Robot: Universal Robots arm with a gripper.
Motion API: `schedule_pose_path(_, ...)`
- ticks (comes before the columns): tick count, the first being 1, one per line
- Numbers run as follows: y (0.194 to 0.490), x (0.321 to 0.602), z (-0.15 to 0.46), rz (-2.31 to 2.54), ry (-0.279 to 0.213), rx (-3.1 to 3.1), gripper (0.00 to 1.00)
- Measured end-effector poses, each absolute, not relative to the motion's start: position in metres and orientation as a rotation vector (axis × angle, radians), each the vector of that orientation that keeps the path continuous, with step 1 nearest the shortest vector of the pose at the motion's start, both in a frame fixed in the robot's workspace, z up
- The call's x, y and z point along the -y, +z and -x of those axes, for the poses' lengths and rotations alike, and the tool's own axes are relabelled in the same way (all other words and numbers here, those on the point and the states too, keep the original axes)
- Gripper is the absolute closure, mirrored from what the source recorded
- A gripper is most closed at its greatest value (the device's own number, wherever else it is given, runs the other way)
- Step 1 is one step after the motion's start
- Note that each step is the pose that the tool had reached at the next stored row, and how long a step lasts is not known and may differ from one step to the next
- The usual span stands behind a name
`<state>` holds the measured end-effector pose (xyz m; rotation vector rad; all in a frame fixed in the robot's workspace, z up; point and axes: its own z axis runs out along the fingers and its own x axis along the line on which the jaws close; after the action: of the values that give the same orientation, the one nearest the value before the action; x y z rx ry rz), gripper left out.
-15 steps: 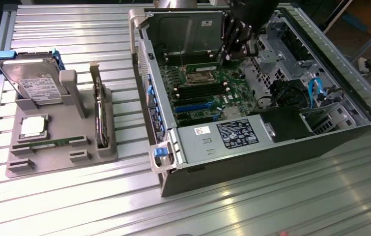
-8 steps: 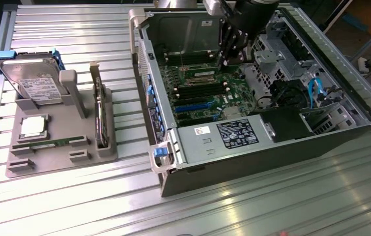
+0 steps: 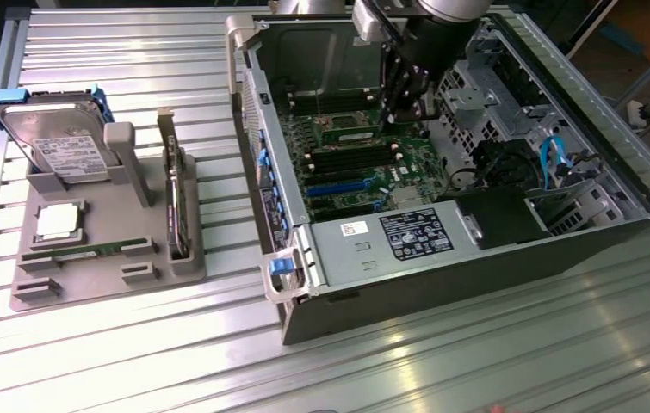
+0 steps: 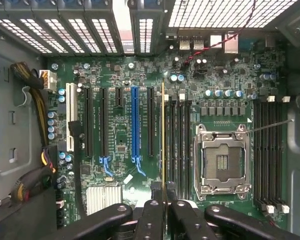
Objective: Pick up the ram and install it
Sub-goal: 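Insert the ram into the slot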
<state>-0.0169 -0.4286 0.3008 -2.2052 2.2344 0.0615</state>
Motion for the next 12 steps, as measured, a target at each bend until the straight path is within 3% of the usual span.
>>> schedule_pose_path(12, 0.284, 0.429, 0.017, 2.205, 0.062, -2.234, 0.88)
